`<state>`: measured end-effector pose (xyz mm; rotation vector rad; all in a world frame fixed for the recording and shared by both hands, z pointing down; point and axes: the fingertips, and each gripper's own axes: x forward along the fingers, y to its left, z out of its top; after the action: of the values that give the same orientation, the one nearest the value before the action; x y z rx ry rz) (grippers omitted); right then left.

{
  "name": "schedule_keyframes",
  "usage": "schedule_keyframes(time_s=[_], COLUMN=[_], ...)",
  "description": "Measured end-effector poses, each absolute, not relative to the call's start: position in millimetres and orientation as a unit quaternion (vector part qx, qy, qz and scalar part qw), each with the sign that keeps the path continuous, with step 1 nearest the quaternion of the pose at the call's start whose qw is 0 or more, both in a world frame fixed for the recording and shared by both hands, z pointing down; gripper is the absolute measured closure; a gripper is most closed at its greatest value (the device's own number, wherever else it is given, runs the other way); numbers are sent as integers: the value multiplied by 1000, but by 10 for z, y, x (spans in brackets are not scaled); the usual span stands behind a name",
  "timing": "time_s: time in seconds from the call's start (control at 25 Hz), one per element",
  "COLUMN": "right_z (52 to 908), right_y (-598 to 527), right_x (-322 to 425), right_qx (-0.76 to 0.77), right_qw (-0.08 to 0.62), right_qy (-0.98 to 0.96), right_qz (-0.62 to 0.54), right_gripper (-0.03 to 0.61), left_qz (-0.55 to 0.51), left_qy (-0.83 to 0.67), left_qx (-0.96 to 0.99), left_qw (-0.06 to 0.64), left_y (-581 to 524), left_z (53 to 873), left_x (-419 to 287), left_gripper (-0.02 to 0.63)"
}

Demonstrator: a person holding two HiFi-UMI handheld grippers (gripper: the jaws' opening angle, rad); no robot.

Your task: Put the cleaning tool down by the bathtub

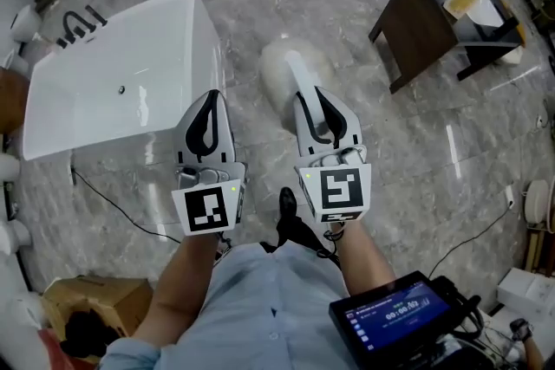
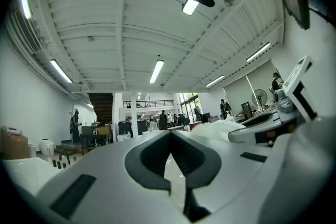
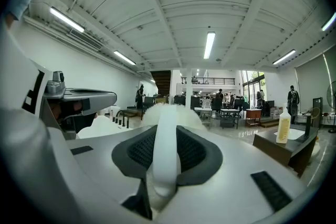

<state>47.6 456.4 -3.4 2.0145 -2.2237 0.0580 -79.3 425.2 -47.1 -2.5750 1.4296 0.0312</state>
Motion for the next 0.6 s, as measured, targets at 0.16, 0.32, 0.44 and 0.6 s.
schedule_keyframes(time_s=[0.16, 0.32, 0.44, 0.6], right_z=[-109, -188, -205, -177], right_y=[4284, 4034, 3849, 3559], right_x=[653, 767, 787, 817], right_qx=[665, 660, 653, 646], right_qw=[64, 61, 65, 69], right_qy=[-744, -749, -755, -760], right_qz=[17, 7, 1, 1], right_gripper=[474, 474, 474, 474], left_qz=[21, 37, 40, 41], left_qy=[490, 499, 508, 518], left_qx=[-865, -860, -854, -848], left_qw=[106, 106, 107, 103], left_y=[3988, 3765, 3585, 3324], left_z=[-611, -734, -763, -741], left_x=[-589, -470, -472, -466], left_gripper=[598, 600, 598, 598])
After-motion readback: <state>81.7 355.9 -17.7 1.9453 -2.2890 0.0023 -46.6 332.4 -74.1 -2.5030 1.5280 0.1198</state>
